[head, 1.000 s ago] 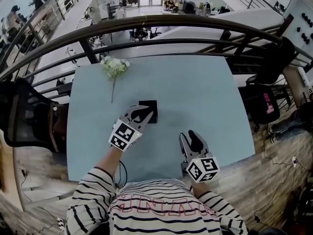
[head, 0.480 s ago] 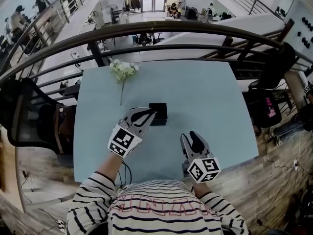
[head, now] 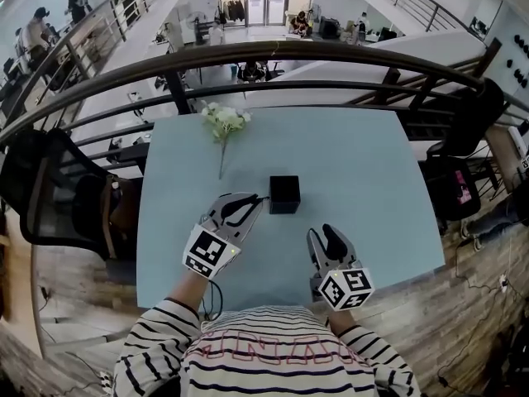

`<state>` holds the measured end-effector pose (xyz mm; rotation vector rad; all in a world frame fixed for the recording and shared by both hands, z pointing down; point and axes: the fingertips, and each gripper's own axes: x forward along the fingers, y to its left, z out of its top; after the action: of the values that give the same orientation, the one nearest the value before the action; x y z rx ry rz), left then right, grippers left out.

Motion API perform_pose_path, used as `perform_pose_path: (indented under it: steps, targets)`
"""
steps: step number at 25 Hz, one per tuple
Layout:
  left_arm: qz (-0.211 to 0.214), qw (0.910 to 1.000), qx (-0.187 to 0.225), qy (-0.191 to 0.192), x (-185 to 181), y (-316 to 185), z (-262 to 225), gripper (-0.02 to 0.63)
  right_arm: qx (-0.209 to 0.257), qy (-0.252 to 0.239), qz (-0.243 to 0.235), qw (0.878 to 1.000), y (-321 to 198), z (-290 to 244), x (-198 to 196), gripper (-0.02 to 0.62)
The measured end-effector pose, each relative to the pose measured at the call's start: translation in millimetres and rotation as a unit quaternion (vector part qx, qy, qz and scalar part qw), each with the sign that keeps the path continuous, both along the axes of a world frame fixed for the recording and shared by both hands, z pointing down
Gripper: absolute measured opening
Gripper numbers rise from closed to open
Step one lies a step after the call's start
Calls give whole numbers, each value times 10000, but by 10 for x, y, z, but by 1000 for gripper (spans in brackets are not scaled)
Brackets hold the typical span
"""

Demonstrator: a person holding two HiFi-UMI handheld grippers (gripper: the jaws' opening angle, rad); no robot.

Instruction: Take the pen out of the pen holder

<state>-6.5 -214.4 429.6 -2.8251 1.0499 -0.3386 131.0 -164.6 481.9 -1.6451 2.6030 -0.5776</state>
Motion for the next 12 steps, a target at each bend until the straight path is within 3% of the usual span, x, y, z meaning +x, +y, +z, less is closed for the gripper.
perform_pose_path:
  steps: [12]
  targets:
    - [-236,9996,-145,59,-634,315,125,57,-54,-10,-30,10000,139,91,-537,165]
